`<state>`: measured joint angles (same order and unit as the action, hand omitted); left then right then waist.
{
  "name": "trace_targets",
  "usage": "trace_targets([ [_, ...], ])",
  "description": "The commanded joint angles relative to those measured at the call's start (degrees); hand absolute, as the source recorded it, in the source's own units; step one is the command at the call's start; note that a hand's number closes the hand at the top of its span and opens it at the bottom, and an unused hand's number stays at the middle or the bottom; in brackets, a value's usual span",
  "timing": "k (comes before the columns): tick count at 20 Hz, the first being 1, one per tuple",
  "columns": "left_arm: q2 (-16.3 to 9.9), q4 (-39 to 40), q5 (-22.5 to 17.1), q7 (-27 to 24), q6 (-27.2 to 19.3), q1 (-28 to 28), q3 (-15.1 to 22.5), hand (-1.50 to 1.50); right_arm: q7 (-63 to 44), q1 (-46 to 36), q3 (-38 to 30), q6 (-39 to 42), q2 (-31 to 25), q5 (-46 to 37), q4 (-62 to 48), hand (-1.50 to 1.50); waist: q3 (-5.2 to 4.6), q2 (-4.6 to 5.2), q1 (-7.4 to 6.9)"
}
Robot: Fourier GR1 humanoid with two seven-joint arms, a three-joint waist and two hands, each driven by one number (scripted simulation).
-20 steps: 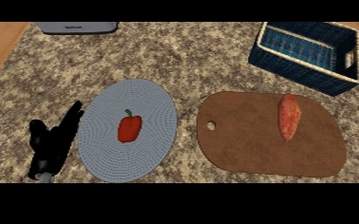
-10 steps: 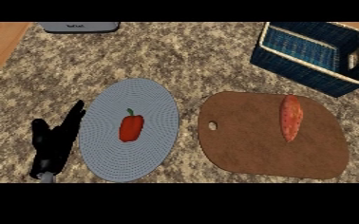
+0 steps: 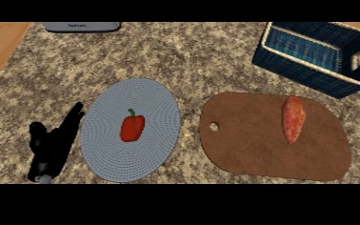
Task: Pick the sweet potato from the cutting board and place it in the basket
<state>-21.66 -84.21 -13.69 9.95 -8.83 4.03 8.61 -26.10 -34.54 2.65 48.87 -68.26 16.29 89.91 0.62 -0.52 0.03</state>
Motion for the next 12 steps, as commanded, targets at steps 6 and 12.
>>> trace_targets([
  [6, 2.6, 5.1, 0.8, 4.3, -0.5, 0.8, 1.4, 0.0, -0.2, 6.9, 2.1, -7.8, 9.7, -7.2, 6.1, -1.5, -0.6, 0.62, 0.3],
  [12, 1.9, 4.2, 0.3, 5.8, 1.0, 1.1, 0.8, 0.0, -0.2, 9.4, 6.6, -9.5, 13.2, -15.3, 8.0, -1.5, -0.59, 0.71, -0.18],
])
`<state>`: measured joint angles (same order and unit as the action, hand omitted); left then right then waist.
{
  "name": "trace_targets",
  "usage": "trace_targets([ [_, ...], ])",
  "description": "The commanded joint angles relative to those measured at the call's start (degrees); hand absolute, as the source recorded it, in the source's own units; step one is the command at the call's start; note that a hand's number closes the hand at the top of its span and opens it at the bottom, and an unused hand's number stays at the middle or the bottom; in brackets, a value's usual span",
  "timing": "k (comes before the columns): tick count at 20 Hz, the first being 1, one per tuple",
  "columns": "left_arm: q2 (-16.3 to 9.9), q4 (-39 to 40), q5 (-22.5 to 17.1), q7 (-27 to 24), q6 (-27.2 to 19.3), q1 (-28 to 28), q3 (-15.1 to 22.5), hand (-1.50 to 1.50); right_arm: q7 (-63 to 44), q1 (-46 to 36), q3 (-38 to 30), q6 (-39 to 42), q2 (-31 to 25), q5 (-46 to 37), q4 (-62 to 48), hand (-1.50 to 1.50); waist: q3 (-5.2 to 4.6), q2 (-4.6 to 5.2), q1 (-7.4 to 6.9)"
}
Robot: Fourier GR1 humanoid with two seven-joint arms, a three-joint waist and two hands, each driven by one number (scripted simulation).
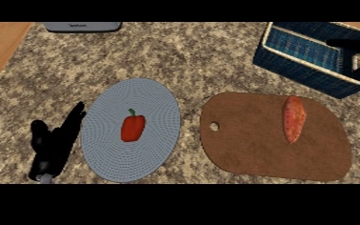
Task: Pick the sweet potato from the cutting board and place it in the basket
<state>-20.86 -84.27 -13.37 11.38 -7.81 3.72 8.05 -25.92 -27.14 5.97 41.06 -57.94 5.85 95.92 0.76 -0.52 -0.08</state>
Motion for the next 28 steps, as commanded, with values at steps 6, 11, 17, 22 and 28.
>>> trace_targets([
  [6, 2.7, 4.2, 2.4, 1.9, -0.9, 3.7, 2.5, 0.0, 2.7, 4.9, 4.3, -3.6, 6.0, -10.6, -0.4, -1.5, -0.72, 0.74, -0.29],
  [11, 0.9, 1.9, 0.4, 6.0, 0.9, 2.1, 0.2, 0.0, 6.5, 8.0, 2.9, -4.6, 7.2, -13.3, -1.1, -1.5, -0.71, 0.56, 0.06],
  [17, 1.9, 5.3, 1.0, 0.9, 2.2, 4.2, -0.7, 0.0, 9.8, 9.7, 5.2, -7.6, 9.7, -19.7, -2.1, -1.5, -0.76, 0.62, -0.12],
  [22, 1.8, 5.1, 0.7, 1.5, 3.2, 3.9, -1.2, 0.0, 11.4, 8.9, 4.6, -8.5, 11.9, -21.2, -4.9, -1.5, -0.77, 0.67, -0.35],
  [28, 3.9, 4.0, 3.4, 2.0, 1.3, 4.3, 0.6, 0.0, 16.1, 10.7, 5.9, -12.1, 14.1, -26.3, -8.5, -1.5, -0.73, 0.69, -0.21],
])
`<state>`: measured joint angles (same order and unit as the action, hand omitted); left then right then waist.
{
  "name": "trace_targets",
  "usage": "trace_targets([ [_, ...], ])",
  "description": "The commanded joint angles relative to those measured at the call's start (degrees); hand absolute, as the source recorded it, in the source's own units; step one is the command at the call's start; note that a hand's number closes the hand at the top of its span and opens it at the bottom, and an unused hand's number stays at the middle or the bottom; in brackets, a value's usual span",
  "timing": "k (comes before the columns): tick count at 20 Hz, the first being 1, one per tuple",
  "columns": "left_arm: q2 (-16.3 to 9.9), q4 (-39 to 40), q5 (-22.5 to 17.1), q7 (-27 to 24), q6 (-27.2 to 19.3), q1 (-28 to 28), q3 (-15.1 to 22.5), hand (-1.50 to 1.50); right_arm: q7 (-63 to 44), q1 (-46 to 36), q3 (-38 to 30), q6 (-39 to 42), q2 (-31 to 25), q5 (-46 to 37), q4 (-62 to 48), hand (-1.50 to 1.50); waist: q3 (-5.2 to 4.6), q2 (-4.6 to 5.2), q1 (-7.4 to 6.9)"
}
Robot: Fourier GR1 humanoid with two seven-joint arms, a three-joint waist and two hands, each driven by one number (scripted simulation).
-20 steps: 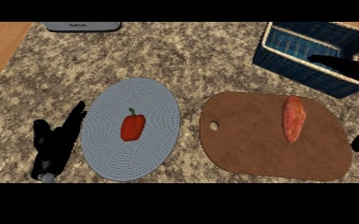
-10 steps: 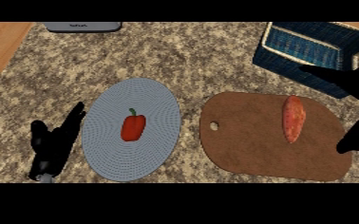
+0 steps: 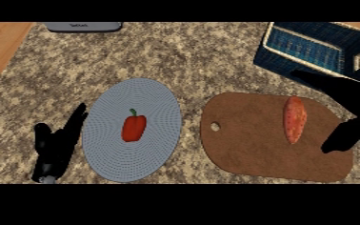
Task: Pick the sweet potato from the cutting board and place it in the basket
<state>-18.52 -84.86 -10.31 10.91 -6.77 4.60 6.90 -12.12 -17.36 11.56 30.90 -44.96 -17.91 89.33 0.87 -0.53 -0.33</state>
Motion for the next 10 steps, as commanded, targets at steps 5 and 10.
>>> trace_targets([
  [5, 2.4, 6.7, 1.4, 1.3, -0.1, 2.6, 1.5, 0.0, 2.6, 0.8, 4.1, -1.8, 2.5, -7.5, -5.0, -1.5, -0.87, 0.85, -0.15],
  [10, 1.6, 3.3, 0.1, 4.1, 1.2, 3.7, 0.7, 0.0, 1.3, -1.1, 3.4, 0.3, 3.2, -7.9, -6.6, -1.5, -0.85, 0.66, -0.26],
])
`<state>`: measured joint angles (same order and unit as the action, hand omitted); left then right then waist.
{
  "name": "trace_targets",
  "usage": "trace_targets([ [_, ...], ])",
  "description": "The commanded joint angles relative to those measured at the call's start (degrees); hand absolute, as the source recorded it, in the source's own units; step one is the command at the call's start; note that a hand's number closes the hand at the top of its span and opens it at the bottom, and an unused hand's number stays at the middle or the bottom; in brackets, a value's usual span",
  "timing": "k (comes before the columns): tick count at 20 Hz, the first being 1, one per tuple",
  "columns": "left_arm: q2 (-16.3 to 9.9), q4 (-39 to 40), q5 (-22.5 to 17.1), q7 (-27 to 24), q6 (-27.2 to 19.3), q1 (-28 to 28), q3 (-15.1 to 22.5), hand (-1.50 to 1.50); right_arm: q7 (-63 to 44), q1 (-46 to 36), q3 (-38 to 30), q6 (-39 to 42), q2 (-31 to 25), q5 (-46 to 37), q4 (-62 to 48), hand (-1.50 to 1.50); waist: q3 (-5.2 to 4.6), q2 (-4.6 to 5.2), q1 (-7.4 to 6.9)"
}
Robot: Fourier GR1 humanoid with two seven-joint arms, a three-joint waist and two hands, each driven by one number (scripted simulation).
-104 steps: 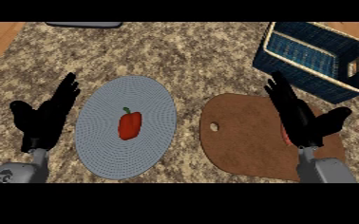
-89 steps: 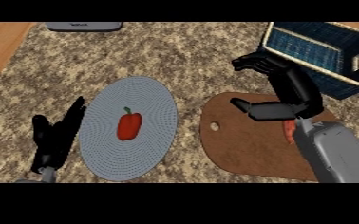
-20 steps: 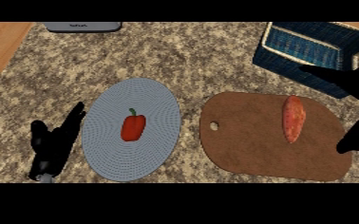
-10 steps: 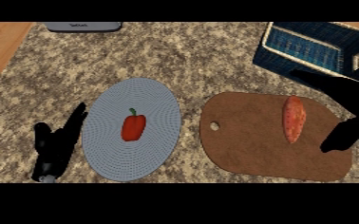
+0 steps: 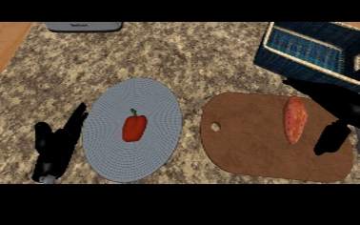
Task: Pick the sweet potato from the cutting board and place it in the basket
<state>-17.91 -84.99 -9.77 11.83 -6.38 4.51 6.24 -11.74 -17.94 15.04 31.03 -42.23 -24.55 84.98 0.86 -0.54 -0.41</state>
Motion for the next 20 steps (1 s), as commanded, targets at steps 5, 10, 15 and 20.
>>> trace_targets([
  [5, 1.1, 4.1, -0.1, 2.7, 1.8, 3.3, 1.2, 0.0, 2.5, -0.3, 0.8, -1.6, 3.0, -3.8, -6.0, -1.5, -0.84, 0.79, -0.23],
  [10, 2.2, 6.7, 0.6, 0.8, 1.1, 2.6, -0.1, 0.0, 2.8, 0.7, 1.2, -2.7, 4.8, -5.2, -3.7, -1.5, -0.88, 0.65, 0.42],
  [15, 1.9, 4.8, 0.9, 3.8, 1.7, 1.7, 0.6, 0.0, 4.1, 1.5, 1.3, -4.0, 5.6, -7.3, -7.2, -1.5, -0.84, 0.74, 0.3],
  [20, 3.3, 4.8, 2.0, 1.2, 0.1, 4.5, 0.0, 0.0, 9.3, 0.5, 2.9, -6.3, 2.8, -11.8, -3.4, 1.5, -0.88, 0.53, 0.54],
])
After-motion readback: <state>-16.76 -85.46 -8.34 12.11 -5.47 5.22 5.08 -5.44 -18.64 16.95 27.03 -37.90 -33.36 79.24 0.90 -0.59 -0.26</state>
